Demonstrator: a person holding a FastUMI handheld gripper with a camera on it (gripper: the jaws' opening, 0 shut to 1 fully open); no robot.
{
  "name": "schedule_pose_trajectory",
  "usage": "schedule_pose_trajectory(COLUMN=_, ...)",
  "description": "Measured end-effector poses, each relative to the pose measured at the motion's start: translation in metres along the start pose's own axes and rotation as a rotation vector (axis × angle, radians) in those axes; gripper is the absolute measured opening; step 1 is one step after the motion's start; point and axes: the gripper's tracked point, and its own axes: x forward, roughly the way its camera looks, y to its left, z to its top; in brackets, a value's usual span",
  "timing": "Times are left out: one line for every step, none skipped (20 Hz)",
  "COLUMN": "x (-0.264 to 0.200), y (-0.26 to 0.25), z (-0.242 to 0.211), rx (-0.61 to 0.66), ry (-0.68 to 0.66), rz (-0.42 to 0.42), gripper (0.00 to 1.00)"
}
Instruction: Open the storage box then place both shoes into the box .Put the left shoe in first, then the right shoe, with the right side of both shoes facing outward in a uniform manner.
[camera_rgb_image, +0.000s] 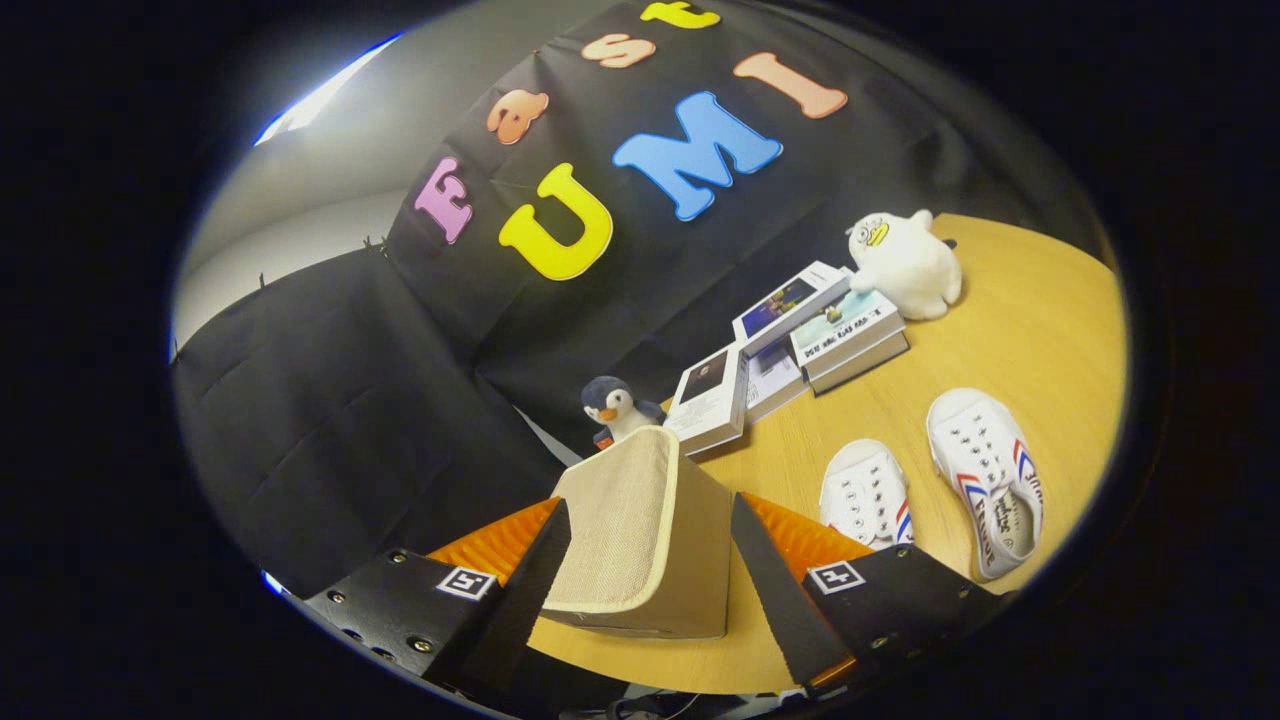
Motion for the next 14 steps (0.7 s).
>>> schedule_pose_trajectory(x=0.003, y=0.000, z=-0.006, rx=0.025, ry=0.016, rz=0.003, gripper=0.97)
schedule_pose_trajectory(x=0.005, y=-0.001, z=-0.011, rx=0.050, ry=0.033, rz=0.006, gripper=0.97)
schedule_pose_trajectory(x=0.006, y=-0.002, z=-0.015, rx=0.077, ry=0.047, rz=0.011, gripper=0.97)
schedule_pose_trajectory(x=0.009, y=-0.002, z=-0.020, rx=0.108, ry=0.063, rz=0.018, gripper=0.97)
schedule_pose_trajectory(x=0.012, y=-0.001, z=-0.025, rx=0.143, ry=0.080, rz=0.028, gripper=0.97)
schedule_pose_trajectory(x=0.016, y=0.000, z=-0.030, rx=0.180, ry=0.098, rz=0.039, gripper=0.97)
schedule_pose_trajectory(x=0.018, y=0.000, z=-0.034, rx=0.217, ry=0.115, rz=0.047, gripper=0.97)
schedule_pose_trajectory(x=0.021, y=0.000, z=-0.038, rx=0.250, ry=0.132, rz=0.054, gripper=0.97)
schedule_pose_trajectory(x=0.024, y=0.000, z=-0.044, rx=0.280, ry=0.147, rz=0.059, gripper=0.97)
schedule_pose_trajectory(x=0.025, y=0.002, z=-0.048, rx=0.310, ry=0.163, rz=0.068, gripper=0.97)
schedule_pose_trajectory(x=0.029, y=0.003, z=-0.053, rx=0.345, ry=0.182, rz=0.076, gripper=0.97)
schedule_pose_trajectory(x=0.032, y=0.003, z=-0.057, rx=0.384, ry=0.201, rz=0.084, gripper=0.97)
schedule_pose_trajectory(x=0.036, y=0.004, z=-0.060, rx=0.421, ry=0.213, rz=0.090, gripper=0.97)
schedule_pose_trajectory(x=0.039, y=0.004, z=-0.063, rx=0.449, ry=0.222, rz=0.094, gripper=0.96)
